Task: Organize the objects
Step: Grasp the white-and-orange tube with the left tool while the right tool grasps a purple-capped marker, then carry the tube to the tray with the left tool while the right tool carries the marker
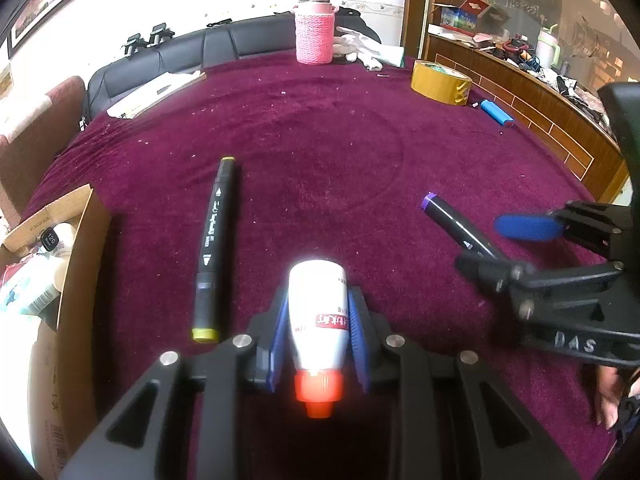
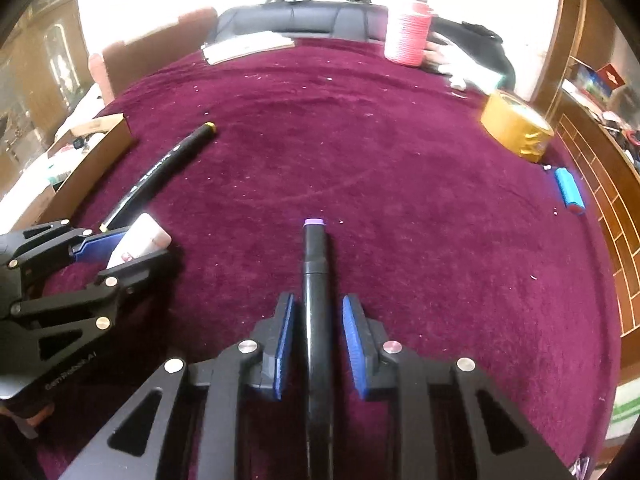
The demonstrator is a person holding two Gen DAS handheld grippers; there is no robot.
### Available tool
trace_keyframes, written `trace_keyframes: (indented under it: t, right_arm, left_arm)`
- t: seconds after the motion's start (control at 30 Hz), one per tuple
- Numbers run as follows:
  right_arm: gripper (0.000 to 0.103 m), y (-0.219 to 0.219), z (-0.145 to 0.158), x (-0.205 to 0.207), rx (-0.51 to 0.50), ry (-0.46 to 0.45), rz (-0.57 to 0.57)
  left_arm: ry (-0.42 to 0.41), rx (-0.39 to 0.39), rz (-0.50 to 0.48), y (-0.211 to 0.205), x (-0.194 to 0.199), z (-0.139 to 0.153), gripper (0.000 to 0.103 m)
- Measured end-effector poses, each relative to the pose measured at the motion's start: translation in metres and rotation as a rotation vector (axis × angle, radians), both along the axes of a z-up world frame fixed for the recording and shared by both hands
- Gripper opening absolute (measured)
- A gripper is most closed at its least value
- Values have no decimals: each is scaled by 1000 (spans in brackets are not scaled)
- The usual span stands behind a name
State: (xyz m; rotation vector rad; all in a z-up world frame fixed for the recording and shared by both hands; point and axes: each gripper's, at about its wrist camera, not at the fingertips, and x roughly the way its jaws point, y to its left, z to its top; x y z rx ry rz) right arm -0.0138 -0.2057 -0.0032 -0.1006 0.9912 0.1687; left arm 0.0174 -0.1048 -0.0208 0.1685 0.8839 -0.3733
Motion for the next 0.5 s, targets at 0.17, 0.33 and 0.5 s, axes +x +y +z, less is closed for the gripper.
trace_keyframes:
  t: [0.17,0.33,0.5]
  right_arm:
    - [16,1,3,-8,30,-10,7]
    - [16,-7,19,-19,105,-45,-28]
    - [16,-2,38,-26,156,-77,-21]
  left_arm:
    - [-3,3,0,0,0,0,26]
    - [5,-17,-4,2,-2,2,26]
    - [0,-65,-17,5,-10,15,26]
